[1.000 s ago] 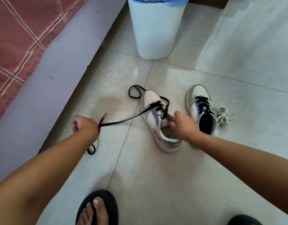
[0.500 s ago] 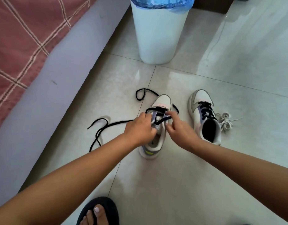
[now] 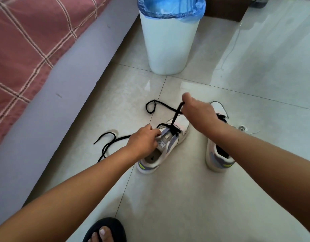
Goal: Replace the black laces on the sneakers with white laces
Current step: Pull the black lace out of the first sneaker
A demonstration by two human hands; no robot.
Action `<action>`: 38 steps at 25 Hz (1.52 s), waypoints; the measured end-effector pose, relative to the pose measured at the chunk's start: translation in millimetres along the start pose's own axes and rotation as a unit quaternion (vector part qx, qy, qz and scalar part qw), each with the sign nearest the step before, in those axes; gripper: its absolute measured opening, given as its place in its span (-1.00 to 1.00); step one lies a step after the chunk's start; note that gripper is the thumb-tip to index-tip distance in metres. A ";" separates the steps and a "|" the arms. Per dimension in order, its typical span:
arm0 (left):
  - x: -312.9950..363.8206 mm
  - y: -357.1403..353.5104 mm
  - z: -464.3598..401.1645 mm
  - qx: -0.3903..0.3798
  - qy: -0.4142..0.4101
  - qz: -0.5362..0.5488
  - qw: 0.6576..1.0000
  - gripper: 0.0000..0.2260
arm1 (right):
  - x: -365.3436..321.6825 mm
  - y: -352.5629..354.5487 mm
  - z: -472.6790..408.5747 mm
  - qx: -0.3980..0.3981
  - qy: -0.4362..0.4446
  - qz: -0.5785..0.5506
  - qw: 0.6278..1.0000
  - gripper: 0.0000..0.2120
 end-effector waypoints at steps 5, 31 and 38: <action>-0.5 0.3 -0.6 0.010 -0.006 -0.015 1.000 -0.69 | -25.3 14.5 -10.0 0.004 0.010 -0.107 0.994 -0.81; 2.1 -4.7 2.5 0.023 0.011 -0.045 0.999 -0.75 | -10.0 -67.5 52.8 -0.240 -0.053 0.063 0.967 -0.77; -6.8 -7.3 10.7 0.012 0.027 -0.136 0.990 -0.75 | 24.9 -31.1 14.7 -0.169 -0.040 0.150 0.973 -0.82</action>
Point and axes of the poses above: each hand's wrist, its own z-axis away from the middle knuckle, its own y-axis out of the back of the hand, x = y × z, the point moved 6 cm from there along -z, towards the middle knuckle, and after that the axes turned 12 degrees about -y, right-handed, at the moved point
